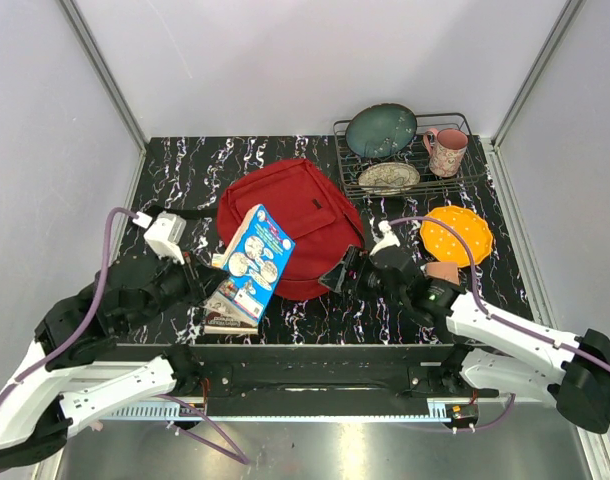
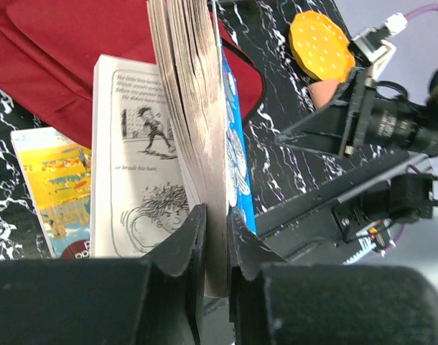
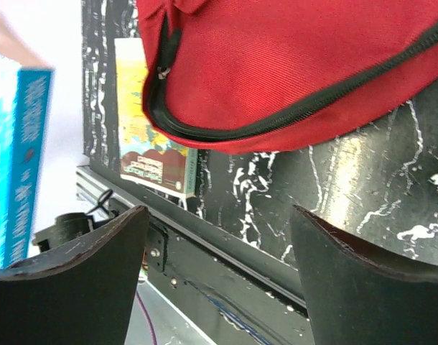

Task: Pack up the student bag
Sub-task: Pick up the book from the center of the board.

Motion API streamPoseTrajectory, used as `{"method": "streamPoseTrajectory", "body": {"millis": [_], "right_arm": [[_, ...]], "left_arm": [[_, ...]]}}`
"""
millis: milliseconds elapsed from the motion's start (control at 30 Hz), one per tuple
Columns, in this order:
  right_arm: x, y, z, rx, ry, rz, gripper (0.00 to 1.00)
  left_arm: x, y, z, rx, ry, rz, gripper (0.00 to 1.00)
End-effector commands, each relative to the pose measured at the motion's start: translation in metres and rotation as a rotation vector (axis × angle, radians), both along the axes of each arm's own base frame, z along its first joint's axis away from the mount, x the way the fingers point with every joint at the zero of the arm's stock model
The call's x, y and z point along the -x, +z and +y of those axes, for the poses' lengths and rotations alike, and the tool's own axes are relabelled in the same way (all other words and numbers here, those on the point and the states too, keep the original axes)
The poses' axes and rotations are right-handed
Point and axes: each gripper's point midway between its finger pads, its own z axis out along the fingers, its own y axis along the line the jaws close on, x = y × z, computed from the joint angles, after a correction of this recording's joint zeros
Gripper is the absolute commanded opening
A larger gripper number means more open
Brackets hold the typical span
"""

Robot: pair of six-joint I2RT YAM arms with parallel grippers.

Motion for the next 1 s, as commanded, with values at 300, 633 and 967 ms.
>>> {"method": "streamPoseTrajectory", "body": {"millis": [300, 633, 967], "right_arm": [[-0.018, 0.107, 0.062, -0.417, 0.079, -0.134, 1.0], [-0.031, 0.104, 0.11, -0.671, 0.211, -0.084, 1.0], [-0.03, 0.128, 0.124, -0.827, 0.305, -0.125, 0.98]], "left_arm": [[-0.07, 0.046, -0.059, 0.192, 0.091, -0.235, 0.0], [-0.07, 0.049, -0.076, 0.246, 0.042, -0.249, 0.0], [-0.069, 0.031, -0.078, 0.261, 0.044, -0.231, 0.0]]}}
